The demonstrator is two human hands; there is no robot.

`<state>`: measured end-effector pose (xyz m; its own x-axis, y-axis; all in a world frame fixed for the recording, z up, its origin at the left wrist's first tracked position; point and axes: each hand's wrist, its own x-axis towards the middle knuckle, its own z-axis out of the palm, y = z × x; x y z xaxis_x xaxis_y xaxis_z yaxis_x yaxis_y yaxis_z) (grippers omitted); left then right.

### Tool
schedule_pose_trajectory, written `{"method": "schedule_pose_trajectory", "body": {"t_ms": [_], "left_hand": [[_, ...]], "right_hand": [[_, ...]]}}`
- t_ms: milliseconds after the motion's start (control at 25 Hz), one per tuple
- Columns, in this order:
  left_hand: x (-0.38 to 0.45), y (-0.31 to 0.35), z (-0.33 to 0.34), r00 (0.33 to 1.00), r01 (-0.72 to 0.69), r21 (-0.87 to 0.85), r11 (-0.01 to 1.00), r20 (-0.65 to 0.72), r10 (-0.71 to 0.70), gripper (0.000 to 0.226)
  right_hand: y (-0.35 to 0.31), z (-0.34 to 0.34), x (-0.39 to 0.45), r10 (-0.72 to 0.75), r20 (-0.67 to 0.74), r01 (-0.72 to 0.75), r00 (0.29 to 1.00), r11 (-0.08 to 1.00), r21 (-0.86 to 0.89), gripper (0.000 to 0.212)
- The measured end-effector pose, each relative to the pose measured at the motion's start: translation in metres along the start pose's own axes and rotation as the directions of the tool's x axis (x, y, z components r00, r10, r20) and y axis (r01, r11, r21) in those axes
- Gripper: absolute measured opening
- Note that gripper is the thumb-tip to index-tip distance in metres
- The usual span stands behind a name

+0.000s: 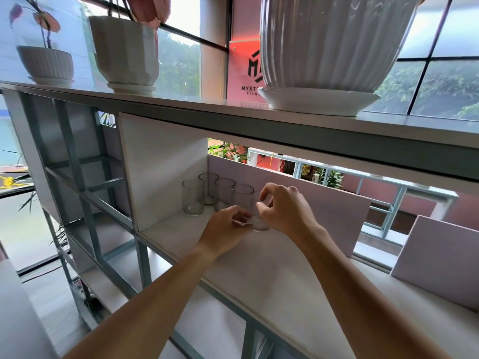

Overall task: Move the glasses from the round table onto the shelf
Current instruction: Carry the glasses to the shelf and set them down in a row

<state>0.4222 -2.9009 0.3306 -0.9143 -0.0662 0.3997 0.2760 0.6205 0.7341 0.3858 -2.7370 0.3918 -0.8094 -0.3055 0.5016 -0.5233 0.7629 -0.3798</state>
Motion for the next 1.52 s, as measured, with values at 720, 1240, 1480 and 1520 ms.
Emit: {"method": "schedule_pose_trajectory", "body": {"t_ms": [720,1240,1480,1520], "left_hand": [[0.003,-0.052,-0.079,0.909,0.370,0.114,0.922,-0.250,-0.333,0.046],[-0.041,0.000,-0.042,0.954,0.087,0.098,0.991,-0.295,-0.055,0.051],[-0.043,0.032,-0.004,0.981,0.026,0.112,0.993,-0.196,-0.004,0.051],[-0.042,0.036,0.001,0.984,0.018,0.112,0.994,-0.178,0.002,0.050]], "right_hand": [[-0.095,0.084,0.060,-0.150,0.286,0.139,0.947,0.989,0.058,0.017],[-0.057,0.002,-0.014,-0.175,0.187,0.166,0.967,0.984,0.061,0.017],[-0.022,-0.035,-0.047,-0.033,0.146,0.025,0.989,0.998,0.056,0.008],[-0.017,-0.038,-0.051,-0.023,0.137,0.015,0.990,0.998,0.059,0.007]]}}
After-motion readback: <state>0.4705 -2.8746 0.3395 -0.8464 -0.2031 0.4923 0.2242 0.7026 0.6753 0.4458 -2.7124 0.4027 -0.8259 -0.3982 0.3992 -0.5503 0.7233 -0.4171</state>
